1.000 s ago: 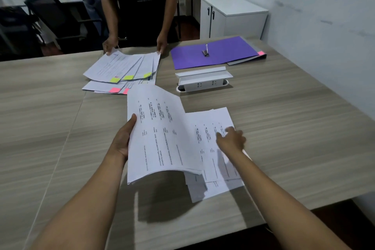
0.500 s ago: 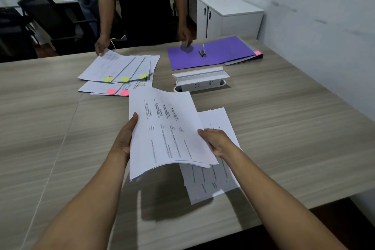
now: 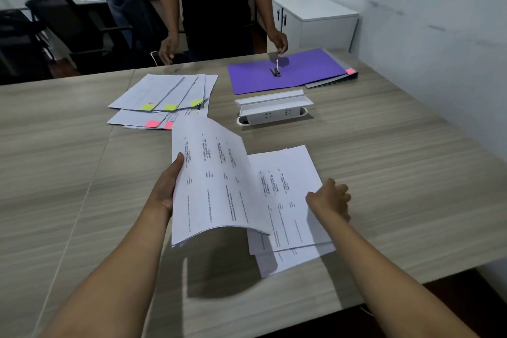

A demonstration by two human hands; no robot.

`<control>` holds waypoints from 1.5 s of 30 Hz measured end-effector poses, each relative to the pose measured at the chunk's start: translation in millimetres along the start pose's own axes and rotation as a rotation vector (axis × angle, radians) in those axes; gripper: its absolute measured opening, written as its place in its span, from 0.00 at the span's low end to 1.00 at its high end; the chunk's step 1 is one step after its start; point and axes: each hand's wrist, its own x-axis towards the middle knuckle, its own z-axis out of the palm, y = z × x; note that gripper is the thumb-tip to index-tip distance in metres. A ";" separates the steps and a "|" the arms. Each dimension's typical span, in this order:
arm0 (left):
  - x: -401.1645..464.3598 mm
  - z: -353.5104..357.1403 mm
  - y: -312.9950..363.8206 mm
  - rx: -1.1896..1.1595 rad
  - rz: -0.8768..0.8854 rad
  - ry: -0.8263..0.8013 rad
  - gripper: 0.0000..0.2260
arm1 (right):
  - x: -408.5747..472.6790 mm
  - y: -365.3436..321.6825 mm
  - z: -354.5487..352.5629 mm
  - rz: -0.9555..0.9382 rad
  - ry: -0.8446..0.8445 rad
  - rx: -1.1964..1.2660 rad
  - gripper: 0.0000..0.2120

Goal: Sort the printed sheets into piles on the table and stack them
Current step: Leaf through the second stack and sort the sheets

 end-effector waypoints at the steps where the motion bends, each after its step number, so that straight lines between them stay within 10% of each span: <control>1: 0.2 2.0 -0.9 -0.001 -0.006 -0.007 0.20 | -8.0 -9.4 1.2 -0.059 0.041 0.027 0.19; 8: 3.0 15.4 -6.1 0.000 -0.046 -0.050 0.21 | -43.6 -62.2 8.9 0.110 -0.907 0.780 0.15; 18: 6.5 15.6 -4.1 0.024 -0.028 -0.026 0.20 | -26.3 -51.1 5.6 0.093 -0.743 0.928 0.09; 34: 3.0 -1.4 6.3 0.007 -0.011 0.057 0.17 | -14.9 -21.4 -1.0 -0.137 0.043 -0.137 0.20; 37: 3.2 6.4 3.3 0.004 -0.010 0.044 0.18 | -31.6 -49.0 2.3 -0.239 -0.307 0.299 0.14; 40: 4.1 10.6 1.3 0.016 -0.010 0.036 0.18 | -48.3 -66.7 2.7 0.042 -0.821 0.703 0.17; 45: 3.2 9.2 1.2 -0.010 0.015 0.022 0.19 | -46.4 -63.3 9.2 0.026 -0.694 0.925 0.11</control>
